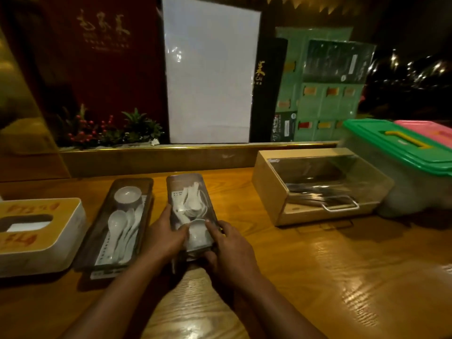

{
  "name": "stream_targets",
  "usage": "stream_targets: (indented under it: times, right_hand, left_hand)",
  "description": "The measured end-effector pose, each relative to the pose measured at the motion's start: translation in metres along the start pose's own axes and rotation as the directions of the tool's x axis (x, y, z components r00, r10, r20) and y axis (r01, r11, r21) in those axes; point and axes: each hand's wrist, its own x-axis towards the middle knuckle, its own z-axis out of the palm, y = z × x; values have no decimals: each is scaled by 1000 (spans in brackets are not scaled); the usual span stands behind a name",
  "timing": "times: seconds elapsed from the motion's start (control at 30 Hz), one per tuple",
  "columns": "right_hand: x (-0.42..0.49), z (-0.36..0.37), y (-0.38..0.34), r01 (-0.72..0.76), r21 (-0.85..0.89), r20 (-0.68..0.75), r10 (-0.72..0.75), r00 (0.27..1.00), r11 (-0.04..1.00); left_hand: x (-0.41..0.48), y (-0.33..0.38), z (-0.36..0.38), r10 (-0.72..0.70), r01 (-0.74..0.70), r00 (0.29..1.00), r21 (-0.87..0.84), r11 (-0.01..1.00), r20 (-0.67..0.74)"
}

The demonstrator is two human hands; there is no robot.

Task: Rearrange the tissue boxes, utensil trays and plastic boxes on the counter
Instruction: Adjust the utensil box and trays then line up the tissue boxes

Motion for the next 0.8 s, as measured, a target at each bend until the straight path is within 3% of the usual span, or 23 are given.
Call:
stream_targets:
  times: [0.27, 0.47, 0.8]
  right_hand:
    - [-14, -33, 59, -31, -98, -101, 21, 995, 995]
    - [-17, -51, 93, -78, -161, -94, 63, 994, 984]
    - [-16, -65, 121, -104, -229, -105, 82, 991, 968]
  left_hand:
    - [2, 29, 59, -17, 62, 984, -254, 965, 176]
    - [11, 41, 95, 37, 41, 958, -262, 964, 283]
    - [22, 57, 128, 16, 64, 952, -249, 966, 307]
